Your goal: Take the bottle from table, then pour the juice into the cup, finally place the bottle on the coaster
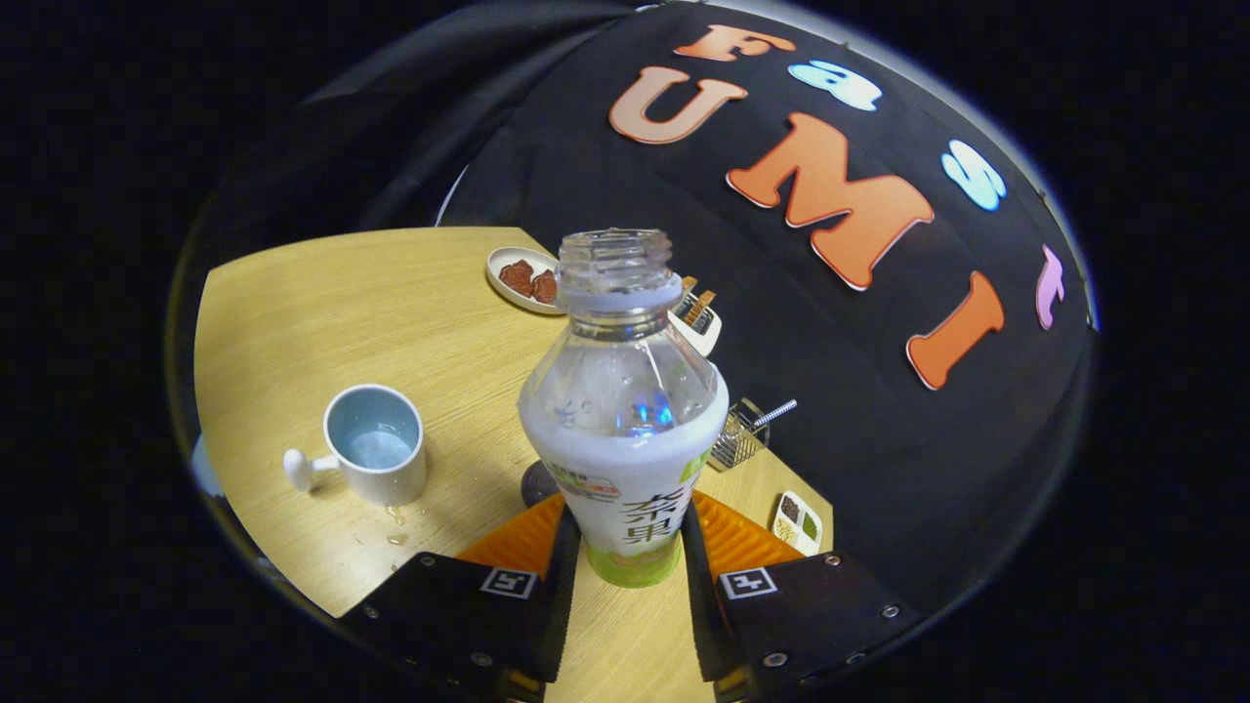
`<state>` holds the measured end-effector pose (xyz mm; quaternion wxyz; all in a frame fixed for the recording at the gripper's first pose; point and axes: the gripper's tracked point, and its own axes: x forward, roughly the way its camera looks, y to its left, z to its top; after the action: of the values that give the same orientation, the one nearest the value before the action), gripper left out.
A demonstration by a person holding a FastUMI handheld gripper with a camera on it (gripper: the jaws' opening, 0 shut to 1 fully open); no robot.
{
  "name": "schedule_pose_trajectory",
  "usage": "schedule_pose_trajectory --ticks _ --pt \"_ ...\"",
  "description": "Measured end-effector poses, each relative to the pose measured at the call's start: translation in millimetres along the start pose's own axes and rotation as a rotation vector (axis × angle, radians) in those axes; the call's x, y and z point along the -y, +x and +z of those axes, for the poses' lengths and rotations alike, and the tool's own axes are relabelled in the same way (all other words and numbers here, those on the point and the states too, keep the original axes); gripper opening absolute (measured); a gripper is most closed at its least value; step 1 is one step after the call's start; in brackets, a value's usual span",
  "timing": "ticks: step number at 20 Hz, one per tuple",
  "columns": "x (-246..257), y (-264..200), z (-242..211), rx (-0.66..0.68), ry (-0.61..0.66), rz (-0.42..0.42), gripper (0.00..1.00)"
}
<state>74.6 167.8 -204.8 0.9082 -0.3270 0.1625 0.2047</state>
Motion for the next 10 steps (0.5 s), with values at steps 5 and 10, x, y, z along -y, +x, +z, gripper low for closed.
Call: schedule_pose_trajectory --ticks 5,10 --pt "4.7 18.4 4.8 0.027 0.274 0.060 0.53" --pt "3.2 53.4 11.3 0.046 0.477 0.104 0.53"
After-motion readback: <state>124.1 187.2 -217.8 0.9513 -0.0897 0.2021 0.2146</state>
